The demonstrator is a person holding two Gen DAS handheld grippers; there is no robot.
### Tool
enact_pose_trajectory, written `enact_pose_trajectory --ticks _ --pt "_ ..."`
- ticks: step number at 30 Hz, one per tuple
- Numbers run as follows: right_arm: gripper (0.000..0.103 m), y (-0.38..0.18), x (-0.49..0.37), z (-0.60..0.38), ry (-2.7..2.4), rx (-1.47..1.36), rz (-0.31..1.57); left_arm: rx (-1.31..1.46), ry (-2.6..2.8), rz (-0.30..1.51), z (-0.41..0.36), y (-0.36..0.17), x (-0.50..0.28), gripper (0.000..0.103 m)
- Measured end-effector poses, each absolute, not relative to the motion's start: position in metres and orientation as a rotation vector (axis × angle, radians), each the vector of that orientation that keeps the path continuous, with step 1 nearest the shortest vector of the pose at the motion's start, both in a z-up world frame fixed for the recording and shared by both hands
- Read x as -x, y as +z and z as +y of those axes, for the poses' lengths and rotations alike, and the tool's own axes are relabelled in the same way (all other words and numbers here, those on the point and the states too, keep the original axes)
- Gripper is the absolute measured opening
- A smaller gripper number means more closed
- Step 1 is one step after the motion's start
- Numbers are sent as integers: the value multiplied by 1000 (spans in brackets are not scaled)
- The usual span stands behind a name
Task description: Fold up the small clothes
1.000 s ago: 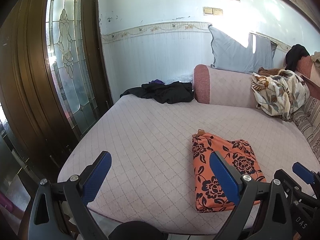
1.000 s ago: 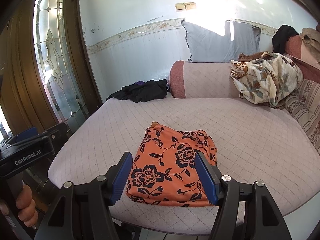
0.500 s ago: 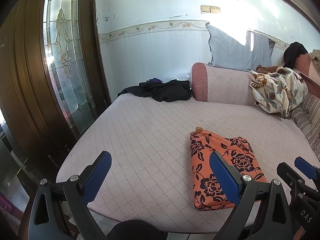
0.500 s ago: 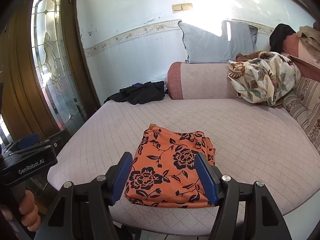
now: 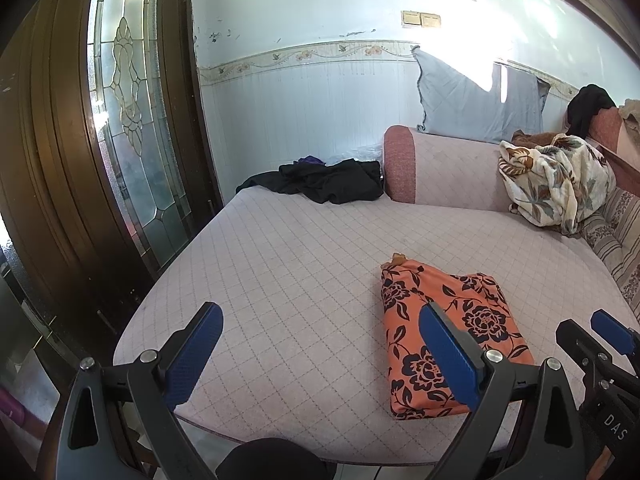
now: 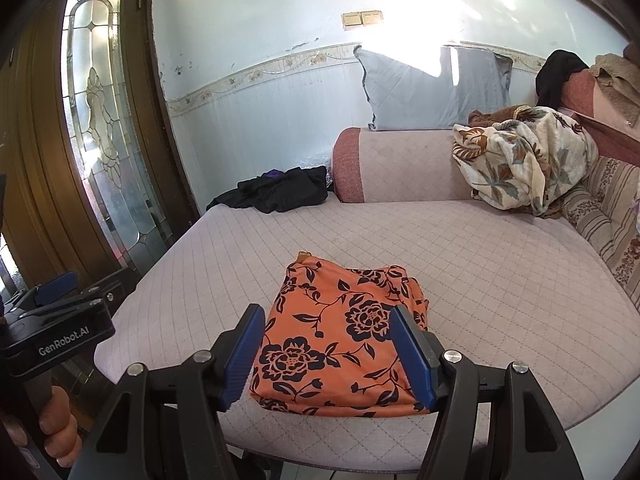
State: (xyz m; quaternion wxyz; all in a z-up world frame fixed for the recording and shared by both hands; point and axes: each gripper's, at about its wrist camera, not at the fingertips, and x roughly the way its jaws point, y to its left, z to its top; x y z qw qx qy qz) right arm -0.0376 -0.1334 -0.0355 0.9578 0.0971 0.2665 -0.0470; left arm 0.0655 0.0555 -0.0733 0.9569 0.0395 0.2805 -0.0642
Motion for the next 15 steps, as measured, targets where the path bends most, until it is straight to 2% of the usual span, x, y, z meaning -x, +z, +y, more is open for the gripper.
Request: enact_pose_trajectory --ticks 15 --pt "69 -42 25 -137 -104 -204 558 -76 -125 598 54 -83 -80 98"
